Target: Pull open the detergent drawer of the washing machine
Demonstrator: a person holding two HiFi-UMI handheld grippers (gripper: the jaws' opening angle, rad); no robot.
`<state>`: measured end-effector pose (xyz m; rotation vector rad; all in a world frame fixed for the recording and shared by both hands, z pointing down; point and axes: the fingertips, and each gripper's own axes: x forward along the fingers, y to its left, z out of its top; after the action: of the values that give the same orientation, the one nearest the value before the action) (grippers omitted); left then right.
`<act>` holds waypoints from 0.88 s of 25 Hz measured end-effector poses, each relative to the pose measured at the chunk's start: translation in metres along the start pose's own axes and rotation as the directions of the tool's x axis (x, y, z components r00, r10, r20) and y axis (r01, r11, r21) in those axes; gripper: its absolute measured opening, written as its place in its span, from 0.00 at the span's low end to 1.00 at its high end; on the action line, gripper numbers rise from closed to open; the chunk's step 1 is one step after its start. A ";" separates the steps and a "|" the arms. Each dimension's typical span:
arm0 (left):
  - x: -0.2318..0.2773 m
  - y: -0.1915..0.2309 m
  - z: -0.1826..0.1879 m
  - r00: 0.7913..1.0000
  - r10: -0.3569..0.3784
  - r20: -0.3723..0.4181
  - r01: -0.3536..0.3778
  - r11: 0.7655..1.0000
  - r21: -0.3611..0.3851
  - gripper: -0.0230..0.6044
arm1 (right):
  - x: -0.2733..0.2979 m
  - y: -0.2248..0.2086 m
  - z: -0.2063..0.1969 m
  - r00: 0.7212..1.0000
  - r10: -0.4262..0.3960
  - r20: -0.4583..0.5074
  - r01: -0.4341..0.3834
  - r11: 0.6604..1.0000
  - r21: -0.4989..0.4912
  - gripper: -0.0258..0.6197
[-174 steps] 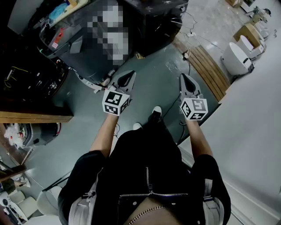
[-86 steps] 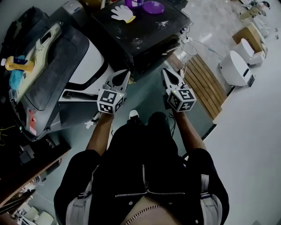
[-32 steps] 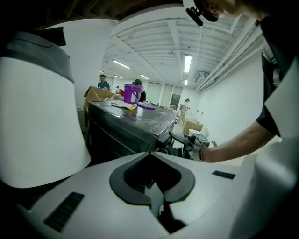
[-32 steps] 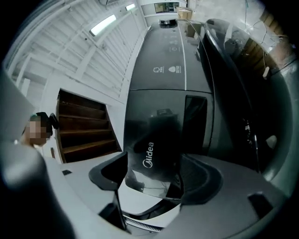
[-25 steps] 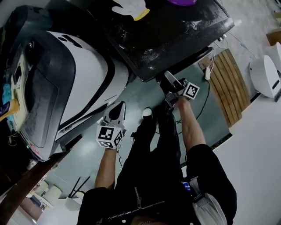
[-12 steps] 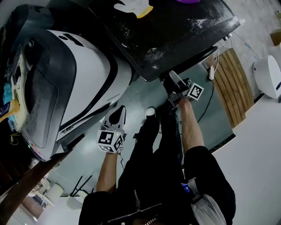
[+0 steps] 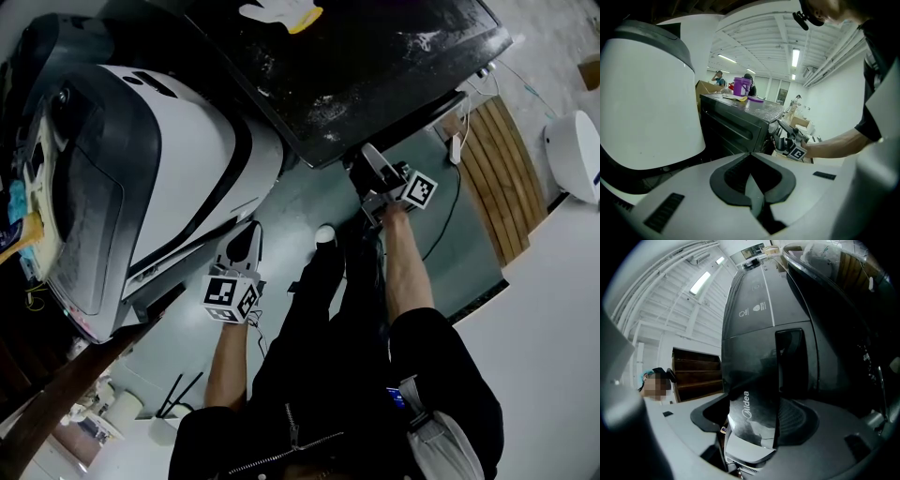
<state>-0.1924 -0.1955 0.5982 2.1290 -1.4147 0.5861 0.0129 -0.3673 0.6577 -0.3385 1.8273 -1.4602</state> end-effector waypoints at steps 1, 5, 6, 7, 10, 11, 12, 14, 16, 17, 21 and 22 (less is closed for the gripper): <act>0.000 0.000 0.001 1.000 -0.002 0.002 0.002 1.000 0.001 0.07 | -0.001 0.000 0.000 1.000 0.001 -0.003 -0.001 1.000 0.000 0.52; 0.003 0.000 0.001 1.000 -0.010 0.009 0.010 1.000 -0.003 0.07 | -0.024 0.013 -0.003 1.000 0.010 0.003 -0.010 1.000 -0.017 0.50; 0.004 0.000 0.000 1.000 -0.014 0.007 0.014 1.000 -0.002 0.07 | -0.029 0.016 -0.003 1.000 0.011 0.014 -0.011 1.000 -0.028 0.49; 0.006 0.000 0.000 1.000 -0.018 0.004 0.018 1.000 0.001 0.07 | -0.031 0.017 -0.002 1.000 0.013 0.023 -0.013 0.999 -0.035 0.49; 0.009 -0.006 0.002 0.999 -0.035 0.006 0.035 0.999 0.012 0.07 | -0.032 0.017 -0.004 1.000 0.014 0.026 -0.013 0.999 -0.032 0.50; 0.009 -0.009 0.004 0.999 -0.042 0.010 0.042 0.999 0.017 0.07 | -0.033 0.017 -0.004 1.000 0.010 0.023 -0.010 1.000 -0.028 0.50; 0.010 -0.012 0.006 0.999 -0.049 0.014 0.049 0.999 0.022 0.07 | -0.034 0.018 -0.005 1.000 0.007 0.022 -0.007 1.000 -0.025 0.50; 0.011 -0.016 0.009 0.998 -0.062 0.018 0.061 0.998 0.030 0.07 | -0.039 0.020 -0.007 1.000 0.003 0.024 -0.003 1.000 -0.024 0.50; 0.011 -0.019 0.010 0.997 -0.071 0.017 0.070 0.997 0.035 0.07 | -0.047 0.024 -0.009 1.000 -0.002 0.027 0.002 1.000 -0.022 0.50; 0.012 -0.021 0.010 0.997 -0.075 0.017 0.074 0.997 0.038 0.07 | -0.051 0.025 -0.010 1.000 -0.006 0.027 0.006 1.000 -0.021 0.50; 0.016 -0.030 0.014 0.995 -0.098 0.019 0.097 0.994 0.050 0.07 | -0.062 0.031 -0.010 1.000 -0.011 0.015 0.011 1.000 -0.022 0.51; 0.017 -0.033 0.014 0.994 -0.105 0.018 0.104 0.993 0.054 0.07 | -0.065 0.033 -0.012 1.000 -0.012 0.012 0.012 1.000 -0.021 0.51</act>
<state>-0.1548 -0.2060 0.5921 2.2419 -1.3025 0.5689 0.0568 -0.3085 0.6538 -0.3683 1.8356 -1.4453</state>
